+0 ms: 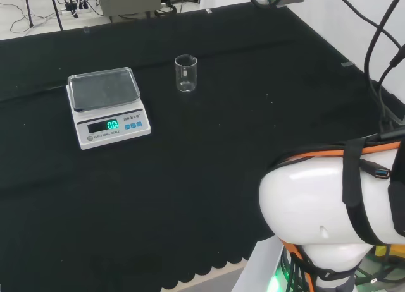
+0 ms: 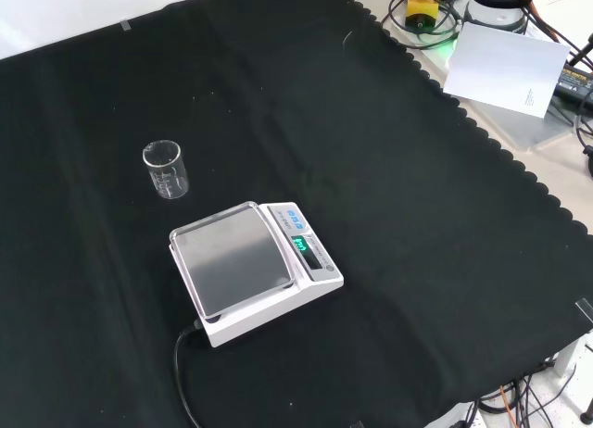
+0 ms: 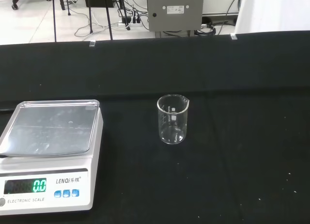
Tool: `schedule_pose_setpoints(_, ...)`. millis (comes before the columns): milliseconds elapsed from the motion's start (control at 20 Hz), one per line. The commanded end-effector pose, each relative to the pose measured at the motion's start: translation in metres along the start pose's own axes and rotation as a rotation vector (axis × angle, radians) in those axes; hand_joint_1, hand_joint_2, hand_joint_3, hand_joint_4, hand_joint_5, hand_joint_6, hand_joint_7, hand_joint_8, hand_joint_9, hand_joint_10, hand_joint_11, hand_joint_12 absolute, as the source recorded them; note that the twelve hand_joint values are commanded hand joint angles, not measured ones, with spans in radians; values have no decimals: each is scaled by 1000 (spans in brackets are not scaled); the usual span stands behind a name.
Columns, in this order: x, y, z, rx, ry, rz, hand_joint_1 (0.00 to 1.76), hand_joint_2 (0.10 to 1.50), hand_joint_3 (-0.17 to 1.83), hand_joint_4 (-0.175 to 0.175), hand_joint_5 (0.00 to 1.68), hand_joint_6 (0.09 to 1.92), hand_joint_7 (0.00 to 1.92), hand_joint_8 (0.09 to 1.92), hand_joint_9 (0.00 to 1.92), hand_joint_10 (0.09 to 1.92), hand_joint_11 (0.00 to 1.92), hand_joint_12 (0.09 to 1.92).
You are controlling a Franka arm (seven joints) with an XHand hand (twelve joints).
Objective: Pick up the beaker.
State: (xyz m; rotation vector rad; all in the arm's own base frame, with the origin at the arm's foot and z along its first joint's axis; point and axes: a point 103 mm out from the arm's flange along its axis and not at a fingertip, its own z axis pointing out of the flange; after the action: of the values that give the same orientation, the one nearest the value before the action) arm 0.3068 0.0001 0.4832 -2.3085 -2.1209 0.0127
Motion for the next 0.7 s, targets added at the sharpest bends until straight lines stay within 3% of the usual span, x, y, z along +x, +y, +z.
schedule_pose_setpoints(50, 2, -3, 1, -7, -13, 0, 573, 572, 504, 11, 58, 103, 7, 559, 78, 784, 0, 869)
schedule_pose_setpoints(200, 9, -10, -2, -11, -23, 0, 573, 648, 352, 12, 81, 87, 0, 566, 48, 835, 0, 861)
schedule_pose_setpoints(400, 10, -12, 1, -29, -7, -3, 574, 662, 324, 12, 86, 87, 0, 567, 44, 843, 0, 860)
schedule_pose_setpoints(600, -19, 18, 18, -20, -6, -1, 575, 665, 319, 12, 87, 87, 0, 566, 43, 843, 0, 859)
schedule_pose_setpoints(700, -9, 43, 31, -7, -26, 4, 578, 667, 312, 13, 85, 87, 0, 560, 43, 844, 0, 860)
